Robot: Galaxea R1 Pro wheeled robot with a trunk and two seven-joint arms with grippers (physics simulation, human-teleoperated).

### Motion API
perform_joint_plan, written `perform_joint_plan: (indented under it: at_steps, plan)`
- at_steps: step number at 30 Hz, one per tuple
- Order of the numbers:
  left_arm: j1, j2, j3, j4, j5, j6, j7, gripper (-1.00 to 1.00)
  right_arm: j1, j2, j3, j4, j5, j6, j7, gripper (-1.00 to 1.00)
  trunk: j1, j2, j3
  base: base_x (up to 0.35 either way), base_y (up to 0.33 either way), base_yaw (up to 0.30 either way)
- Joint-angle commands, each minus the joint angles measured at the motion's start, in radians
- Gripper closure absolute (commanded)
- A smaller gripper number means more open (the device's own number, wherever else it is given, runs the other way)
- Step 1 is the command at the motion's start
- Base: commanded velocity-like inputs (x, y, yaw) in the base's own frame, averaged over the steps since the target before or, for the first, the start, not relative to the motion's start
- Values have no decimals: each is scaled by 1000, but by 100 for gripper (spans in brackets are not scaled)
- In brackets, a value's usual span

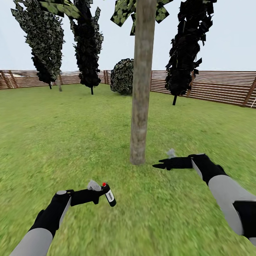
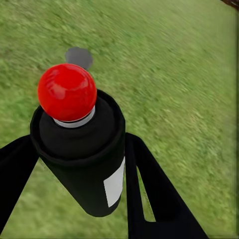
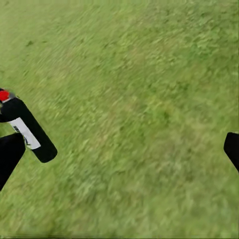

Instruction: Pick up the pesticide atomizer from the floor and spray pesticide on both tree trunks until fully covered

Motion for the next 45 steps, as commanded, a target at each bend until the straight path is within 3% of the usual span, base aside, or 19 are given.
perform_joint_plan:
  at_steps: [1, 6, 11, 12, 16, 21, 25, 26, 27, 28, 30, 35, 40, 45]
  plan:
    - [0, 1, -2, 0, -1, -2, -4, 100, -6, 26, 13, 0, 0, 9, 12, -100, 0, 0, 0, 0, 0, 0]
    - [0, 0, -6, -2, -1, -2, -12, 100, -16, 69, 32, 0, 1, 21, 38, -100, 0, 0, 0, 0, 0, 0]
    - [0, 0, -35, -3, -1, -2, -24, 100, -19, 78, 37, 0, 1, 25, 87, -100, 0, 0, 0, 0, 0, 0]
    - [0, 0, -54, -4, -1, -1, -32, 100, -19, 79, 38, 0, 2, 26, 98, 100, 0, 0, 0, 0, 0, 0]
    - [0, 0, -87, -5, -1, -1, -45, 100, -20, 80, 39, 0, 1, 27, 113, 100, 0, 0, 0, 0, 0, 0]
    - [0, 0, -97, -6, -1, -1, -50, 100, -20, 89, 39, 0, 1, 26, 116, 100, 0, 0, 0, 0, 0, 0]
    - [0, 0, -99, -6, -1, -2, -53, 100, -20, 125, 39, 0, 1, 25, 110, 100, 0, 0, 0, 0, 0, 0]
    - [0, 1, -99, -6, -1, -2, -54, 100, -20, 171, 39, 0, 1, 25, 100, 100, 0, 0, 0, 0, 0, 0]
    - [0, 1, -99, -6, -1, -2, -54, 100, -20, 192, 39, -1, 1, 25, 94, 100, 0, 0, 0, 0, 0, 0]
    - [0, 3, -98, -6, -3, -2, -58, 100, -21, 272, 39, -1, 1, 24, 73, 100, 0, 0, 0, 0, 0, 0]
    - [0, 3, -97, -6, -4, -2, -59, 100, -20, 305, 41, -2, 1, 24, 66, 100, 0, 0, 0, 0, 0, 0]
    - [0, 4, -96, -6, -4, -3, -60, 100, -20, 319, 63, -2, 1, 20, 67, 100, 0, 0, 0, 0, 0, 0]
    - [0, 4, -96, -6, -2, -3, -60, 100, -20, 323, 188, -2, -4, 17, 68, 100, 0, 0, 0, 0, 0, 0]
    - [0, 3, -98, -6, -1, -3, -60, 100, -19, 328, 220, -2, -8, 15, 69, 100, 0, 0, 0, 0, 0, 0]
